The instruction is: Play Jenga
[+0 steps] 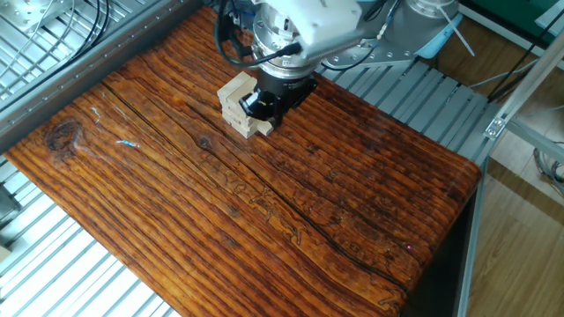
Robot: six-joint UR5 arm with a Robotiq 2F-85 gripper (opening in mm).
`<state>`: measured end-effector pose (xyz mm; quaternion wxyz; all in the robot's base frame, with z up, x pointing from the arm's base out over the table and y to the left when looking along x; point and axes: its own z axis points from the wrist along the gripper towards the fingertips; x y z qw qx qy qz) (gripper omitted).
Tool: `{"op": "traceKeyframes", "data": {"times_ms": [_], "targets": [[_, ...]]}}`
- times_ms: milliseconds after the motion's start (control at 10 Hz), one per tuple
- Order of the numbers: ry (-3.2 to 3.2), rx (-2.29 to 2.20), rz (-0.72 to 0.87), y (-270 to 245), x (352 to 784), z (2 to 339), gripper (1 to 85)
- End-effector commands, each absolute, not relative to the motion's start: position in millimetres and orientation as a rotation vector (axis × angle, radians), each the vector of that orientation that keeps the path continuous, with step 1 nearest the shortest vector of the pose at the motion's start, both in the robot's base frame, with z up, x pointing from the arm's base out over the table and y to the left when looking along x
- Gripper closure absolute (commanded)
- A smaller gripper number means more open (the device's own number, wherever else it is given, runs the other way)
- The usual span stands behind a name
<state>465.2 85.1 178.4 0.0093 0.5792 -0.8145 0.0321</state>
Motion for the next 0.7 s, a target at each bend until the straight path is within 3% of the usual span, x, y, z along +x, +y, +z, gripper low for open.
{"op": "traceKeyframes", "data": {"times_ms": [0, 300, 400, 600], "targets": [[-2.568, 1.941, 0.001, 90, 462, 162, 72.0], [-2.503, 1.861, 0.05, 69, 442, 159, 62.3], [-2.459, 1.883, 0.018, 73, 431, 157, 53.7], [-2.361, 1.933, -0.037, 71, 405, 154, 48.7]]}}
